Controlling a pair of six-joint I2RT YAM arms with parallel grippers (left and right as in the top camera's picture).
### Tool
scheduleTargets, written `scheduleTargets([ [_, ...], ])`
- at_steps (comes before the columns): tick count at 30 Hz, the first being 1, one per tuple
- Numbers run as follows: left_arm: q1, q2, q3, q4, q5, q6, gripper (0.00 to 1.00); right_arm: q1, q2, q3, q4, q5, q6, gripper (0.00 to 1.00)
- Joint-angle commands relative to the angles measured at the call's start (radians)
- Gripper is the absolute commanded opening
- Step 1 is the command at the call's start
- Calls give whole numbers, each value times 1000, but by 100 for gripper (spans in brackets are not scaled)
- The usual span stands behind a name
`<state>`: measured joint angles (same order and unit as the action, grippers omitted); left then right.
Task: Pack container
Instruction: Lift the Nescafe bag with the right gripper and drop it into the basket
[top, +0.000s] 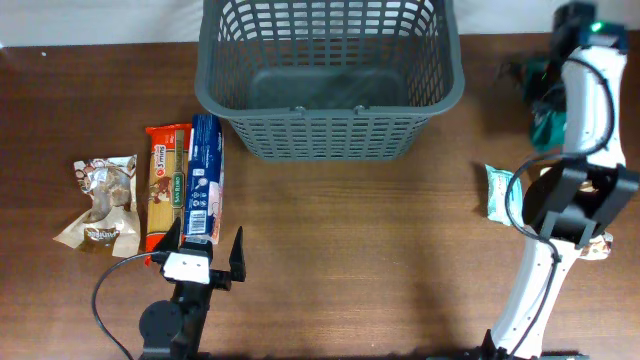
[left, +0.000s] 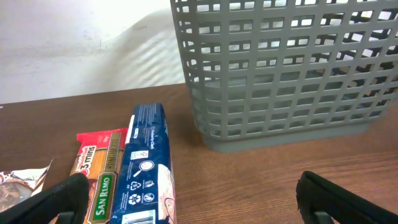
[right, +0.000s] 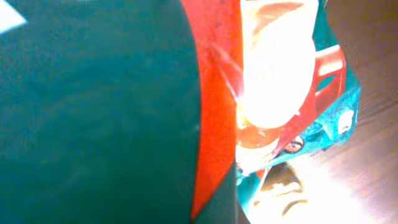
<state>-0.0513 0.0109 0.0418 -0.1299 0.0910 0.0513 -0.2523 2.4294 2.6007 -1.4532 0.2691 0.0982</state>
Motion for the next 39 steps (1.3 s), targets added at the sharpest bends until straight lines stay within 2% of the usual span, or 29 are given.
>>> scheduleTargets([
  [1, 1, -5, -6, 2, 10, -6, 99, 20, -182, 237, -37, 16, 15, 4],
  [6, 1, -5, -6, 2, 10, -6, 99, 88, -289, 463, -111, -89, 3, 4],
  [8, 1, -5, -6, 2, 10, -6, 99, 176, -353, 537, -124, -117, -13, 3],
  [11, 1, -5, -6, 2, 10, -6, 99, 368, -421, 539, -100, -145, -69, 4],
  [15, 1, -5, -6, 3, 10, -6, 99, 566, -397, 524, -95, -114, -33, 4],
  [19, 1, -5, -6, 2, 10, -6, 99, 673, -340, 500, -74, -66, 20, 4],
  [22, 1, -5, -6, 2, 10, -6, 99, 726, -281, 488, -52, -66, 13, 4],
  [25, 1, -5, -6, 2, 10, -6, 99, 764, -195, 477, -24, -67, -57, 4],
  [39, 1, -5, -6, 2, 10, -6, 99, 766, -45, 421, -4, -81, -76, 4],
])
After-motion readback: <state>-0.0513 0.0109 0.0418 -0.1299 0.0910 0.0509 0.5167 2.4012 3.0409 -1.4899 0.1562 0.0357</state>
